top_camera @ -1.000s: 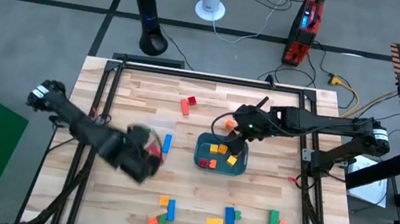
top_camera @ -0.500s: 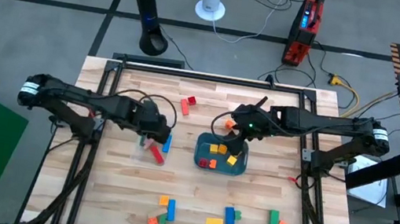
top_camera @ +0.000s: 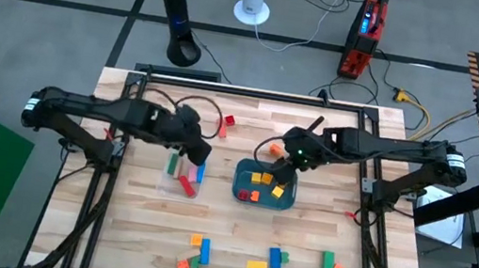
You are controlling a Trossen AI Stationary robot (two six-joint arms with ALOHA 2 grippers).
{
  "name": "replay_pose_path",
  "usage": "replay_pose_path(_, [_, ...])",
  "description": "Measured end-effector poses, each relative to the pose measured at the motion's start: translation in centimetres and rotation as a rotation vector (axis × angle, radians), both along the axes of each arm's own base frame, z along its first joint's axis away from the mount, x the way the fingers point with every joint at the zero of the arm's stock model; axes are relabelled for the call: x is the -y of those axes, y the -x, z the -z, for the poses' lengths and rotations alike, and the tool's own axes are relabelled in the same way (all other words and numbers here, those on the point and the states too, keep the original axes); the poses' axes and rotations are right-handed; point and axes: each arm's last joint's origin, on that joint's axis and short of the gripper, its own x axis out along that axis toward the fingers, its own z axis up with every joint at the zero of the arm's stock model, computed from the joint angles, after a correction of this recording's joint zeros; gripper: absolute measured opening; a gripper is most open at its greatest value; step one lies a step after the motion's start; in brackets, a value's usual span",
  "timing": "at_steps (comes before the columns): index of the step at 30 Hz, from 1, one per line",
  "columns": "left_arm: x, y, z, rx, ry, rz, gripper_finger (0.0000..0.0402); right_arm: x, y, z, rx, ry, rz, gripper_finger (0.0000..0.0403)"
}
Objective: Sort blocks by size
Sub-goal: Put the right green square game piece into the blue bin
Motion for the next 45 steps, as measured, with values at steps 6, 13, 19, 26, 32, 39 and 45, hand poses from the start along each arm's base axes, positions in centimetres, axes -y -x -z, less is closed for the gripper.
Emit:
replay_pose_path(6, [-0.9,0.7,-3.2,-0.044,-0.148,0.183,0.0165,-4.7,0.6,0.1,-0.032,-0.171,0.135,0.0225])
replay_pose_path(13, [-0.9,3.4,-5.4,0.031,-0.227,0.33,0.0157,-11.8,1.9,1.0,-0.112,-0.352,0.282,0.0219])
replay_pose_path(19, [-0.9,5.5,-6.7,0.151,-0.297,0.368,0.0156,-17.0,1.7,4.1,-0.239,-0.414,0.332,0.0197])
replay_pose_path(26, [-0.9,6.4,-6.6,0.188,-0.323,0.383,0.0156,-20.3,-0.9,9.0,-0.306,-0.46,0.344,0.0124])
replay_pose_path(32, [-0.8,6.8,-5.8,0.165,-0.313,0.394,0.0156,-20.9,-1.5,12.3,-0.433,-0.42,0.341,0.0048])
replay_pose_path(39, [-0.8,6.7,-4.9,0.133,-0.312,0.405,0.0156,-20.3,-0.7,12.8,-0.493,-0.308,0.362,0.0013])
replay_pose_path(45, [-0.8,6.5,-4.4,0.116,-0.31,0.41,0.0156,-18.9,1.0,11.5,-0.596,-0.198,0.374,0.0013])
